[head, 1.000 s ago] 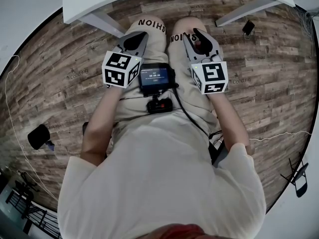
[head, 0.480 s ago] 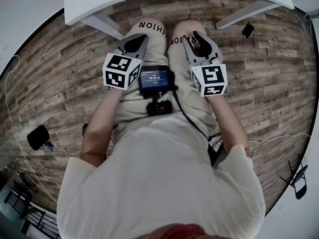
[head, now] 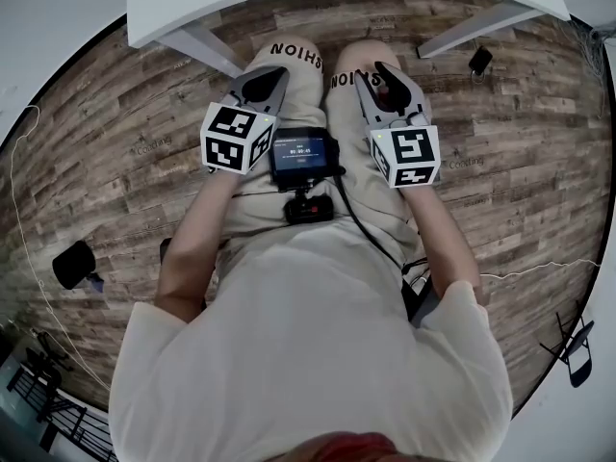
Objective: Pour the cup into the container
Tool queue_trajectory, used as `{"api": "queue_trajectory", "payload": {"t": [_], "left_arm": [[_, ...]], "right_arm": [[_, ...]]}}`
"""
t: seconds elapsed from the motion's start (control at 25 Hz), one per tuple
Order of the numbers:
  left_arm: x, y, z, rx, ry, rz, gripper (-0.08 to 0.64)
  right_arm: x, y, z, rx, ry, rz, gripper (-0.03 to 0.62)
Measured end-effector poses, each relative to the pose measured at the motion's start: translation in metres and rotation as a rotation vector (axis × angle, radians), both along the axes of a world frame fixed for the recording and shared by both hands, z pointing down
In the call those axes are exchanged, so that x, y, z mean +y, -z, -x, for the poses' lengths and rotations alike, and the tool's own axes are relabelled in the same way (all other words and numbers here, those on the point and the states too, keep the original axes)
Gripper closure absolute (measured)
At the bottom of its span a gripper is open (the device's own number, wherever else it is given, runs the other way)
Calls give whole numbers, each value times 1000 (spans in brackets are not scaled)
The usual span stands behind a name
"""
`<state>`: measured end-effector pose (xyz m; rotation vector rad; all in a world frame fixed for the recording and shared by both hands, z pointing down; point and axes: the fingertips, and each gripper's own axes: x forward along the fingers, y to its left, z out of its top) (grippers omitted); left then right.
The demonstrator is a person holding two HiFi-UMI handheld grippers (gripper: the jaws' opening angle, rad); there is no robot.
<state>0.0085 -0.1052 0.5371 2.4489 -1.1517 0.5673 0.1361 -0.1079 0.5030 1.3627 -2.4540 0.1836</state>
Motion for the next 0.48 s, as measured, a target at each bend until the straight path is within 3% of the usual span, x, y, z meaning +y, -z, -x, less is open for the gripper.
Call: {"api": "queue_trajectory", "payload": {"t": [0.48], "left_arm": [[1, 0, 1, 0, -2, 3, 549]], "right_arm": [[1, 0, 1, -1, 1, 4, 454]]}}
